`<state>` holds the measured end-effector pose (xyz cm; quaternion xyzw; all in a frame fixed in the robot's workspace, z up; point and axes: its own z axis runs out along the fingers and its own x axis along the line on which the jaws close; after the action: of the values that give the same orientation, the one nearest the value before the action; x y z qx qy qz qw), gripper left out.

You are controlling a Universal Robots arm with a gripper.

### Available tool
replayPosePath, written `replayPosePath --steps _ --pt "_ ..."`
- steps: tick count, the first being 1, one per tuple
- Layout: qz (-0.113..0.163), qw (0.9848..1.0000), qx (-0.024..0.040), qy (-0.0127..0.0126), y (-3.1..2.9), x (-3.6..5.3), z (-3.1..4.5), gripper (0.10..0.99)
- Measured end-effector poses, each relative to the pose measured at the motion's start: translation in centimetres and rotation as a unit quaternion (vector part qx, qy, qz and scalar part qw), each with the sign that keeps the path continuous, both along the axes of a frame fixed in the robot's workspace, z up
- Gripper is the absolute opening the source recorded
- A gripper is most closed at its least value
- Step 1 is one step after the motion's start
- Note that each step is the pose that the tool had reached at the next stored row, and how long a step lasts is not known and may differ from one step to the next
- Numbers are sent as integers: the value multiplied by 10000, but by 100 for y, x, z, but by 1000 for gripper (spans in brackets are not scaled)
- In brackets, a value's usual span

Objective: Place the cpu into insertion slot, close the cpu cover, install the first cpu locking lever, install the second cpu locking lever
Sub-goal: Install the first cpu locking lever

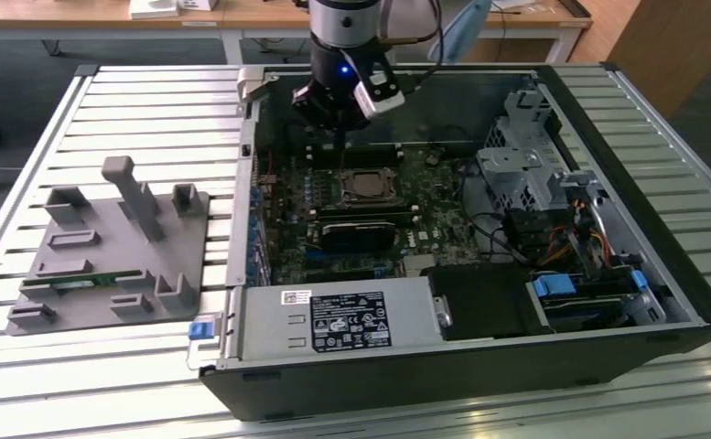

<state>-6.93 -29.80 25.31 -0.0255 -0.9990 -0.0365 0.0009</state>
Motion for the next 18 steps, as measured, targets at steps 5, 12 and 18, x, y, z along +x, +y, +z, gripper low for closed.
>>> replayPosePath --steps 5,12,18 --pt "1 10000 0 7 2 222 -5 106" --pt "3 9997 231 -3 -8 232 -31 106" --pt "224 9995 230 -12 -9 244 -93 106"
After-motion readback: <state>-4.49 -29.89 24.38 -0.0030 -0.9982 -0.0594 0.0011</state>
